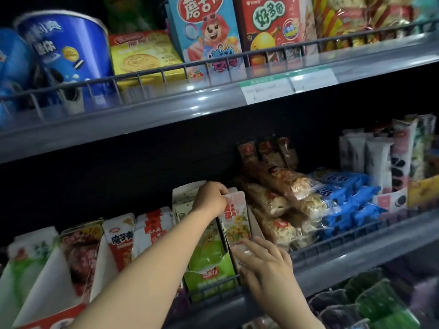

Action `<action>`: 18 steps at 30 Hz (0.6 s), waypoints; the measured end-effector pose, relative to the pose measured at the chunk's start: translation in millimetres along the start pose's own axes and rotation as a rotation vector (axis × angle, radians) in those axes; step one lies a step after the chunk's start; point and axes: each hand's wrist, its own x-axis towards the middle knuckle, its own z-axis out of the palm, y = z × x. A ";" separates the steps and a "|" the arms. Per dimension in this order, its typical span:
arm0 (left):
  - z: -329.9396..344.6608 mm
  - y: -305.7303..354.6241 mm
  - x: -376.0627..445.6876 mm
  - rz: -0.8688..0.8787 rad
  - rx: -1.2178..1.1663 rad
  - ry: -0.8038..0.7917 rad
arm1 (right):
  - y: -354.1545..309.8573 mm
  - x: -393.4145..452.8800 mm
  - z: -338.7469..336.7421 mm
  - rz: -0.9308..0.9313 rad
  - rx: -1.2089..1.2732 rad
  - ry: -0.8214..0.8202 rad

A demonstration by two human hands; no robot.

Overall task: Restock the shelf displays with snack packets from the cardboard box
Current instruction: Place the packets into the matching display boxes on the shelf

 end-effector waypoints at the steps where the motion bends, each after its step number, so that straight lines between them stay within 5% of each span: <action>1: 3.4 -2.0 1.4 0.030 0.038 0.035 | -0.1 0.5 0.1 -0.005 0.004 0.012; 9: 17.0 -20.9 9.8 0.243 0.308 0.208 | 4.0 0.7 4.0 -0.042 -0.026 0.022; 18: 15.2 -22.7 2.1 0.184 0.412 0.009 | 3.6 -1.4 2.0 -0.040 -0.009 0.011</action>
